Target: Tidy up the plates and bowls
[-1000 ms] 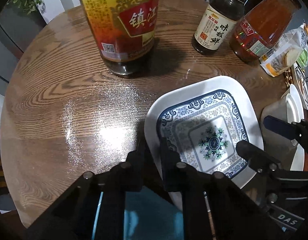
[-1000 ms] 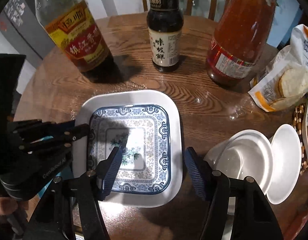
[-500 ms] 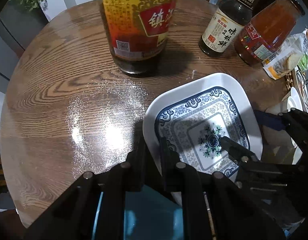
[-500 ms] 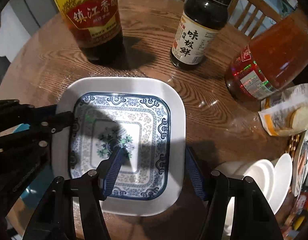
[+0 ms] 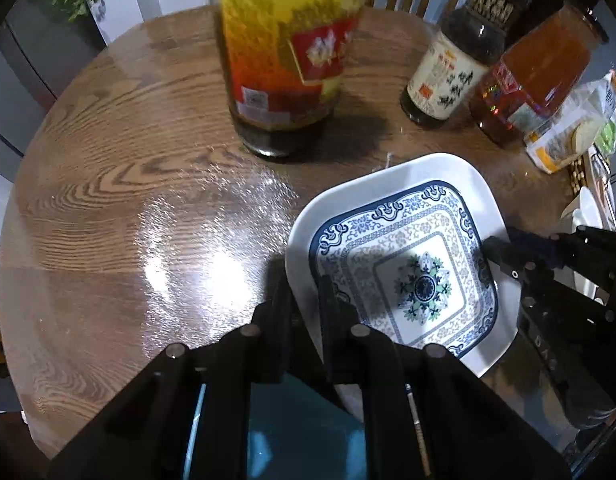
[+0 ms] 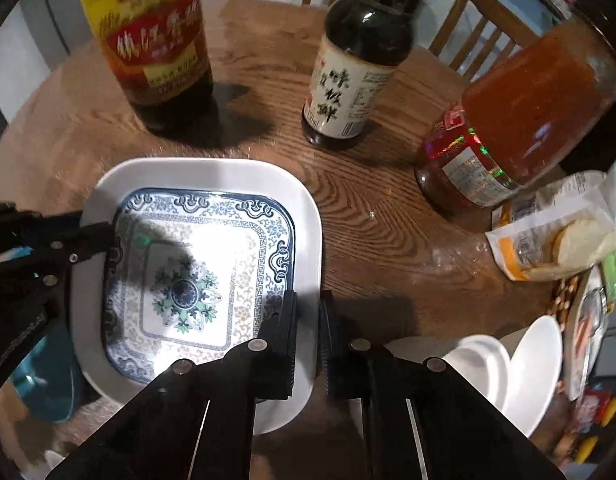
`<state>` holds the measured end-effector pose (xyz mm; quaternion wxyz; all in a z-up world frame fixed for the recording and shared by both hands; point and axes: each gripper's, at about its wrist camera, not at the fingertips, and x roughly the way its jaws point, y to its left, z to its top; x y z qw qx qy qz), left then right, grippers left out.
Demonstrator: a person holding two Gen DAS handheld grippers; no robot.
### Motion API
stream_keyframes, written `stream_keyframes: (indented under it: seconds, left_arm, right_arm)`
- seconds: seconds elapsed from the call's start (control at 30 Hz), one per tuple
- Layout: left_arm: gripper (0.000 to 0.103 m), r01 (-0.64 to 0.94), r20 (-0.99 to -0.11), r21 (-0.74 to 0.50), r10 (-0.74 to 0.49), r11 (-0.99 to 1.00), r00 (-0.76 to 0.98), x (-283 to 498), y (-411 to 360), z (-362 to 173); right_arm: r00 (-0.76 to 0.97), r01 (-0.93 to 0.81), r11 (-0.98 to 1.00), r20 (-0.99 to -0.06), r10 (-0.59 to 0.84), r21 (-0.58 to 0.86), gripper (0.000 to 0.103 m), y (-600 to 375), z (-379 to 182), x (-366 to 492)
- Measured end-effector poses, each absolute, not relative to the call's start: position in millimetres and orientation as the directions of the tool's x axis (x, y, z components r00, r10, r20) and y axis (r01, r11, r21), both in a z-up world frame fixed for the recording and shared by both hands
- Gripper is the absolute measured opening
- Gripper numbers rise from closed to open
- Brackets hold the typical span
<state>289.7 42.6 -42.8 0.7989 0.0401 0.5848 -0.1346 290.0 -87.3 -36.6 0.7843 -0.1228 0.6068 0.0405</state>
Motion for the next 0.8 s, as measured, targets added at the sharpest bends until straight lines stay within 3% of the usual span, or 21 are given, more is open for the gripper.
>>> stream_keyframes:
  seconds: [0.57, 0.8]
  left_arm:
    - [0.011, 0.287, -0.895, -0.033, -0.156, 0.957, 0.418, 218.6, 48.2, 34.5]
    - [0.011, 0.250, -0.902, -0.011, -0.118, 0.968, 0.416, 164.8, 64.8, 27.8]
  right_arm:
    - [0.352, -0.175, 0.984, -0.935, 0.048, -0.015, 0.007, -122.5, 36.6, 226.7]
    - [0.346, -0.206, 0.978, -0.934, 0.092, 0.020, 0.006, -100.3, 45.3, 168.9]
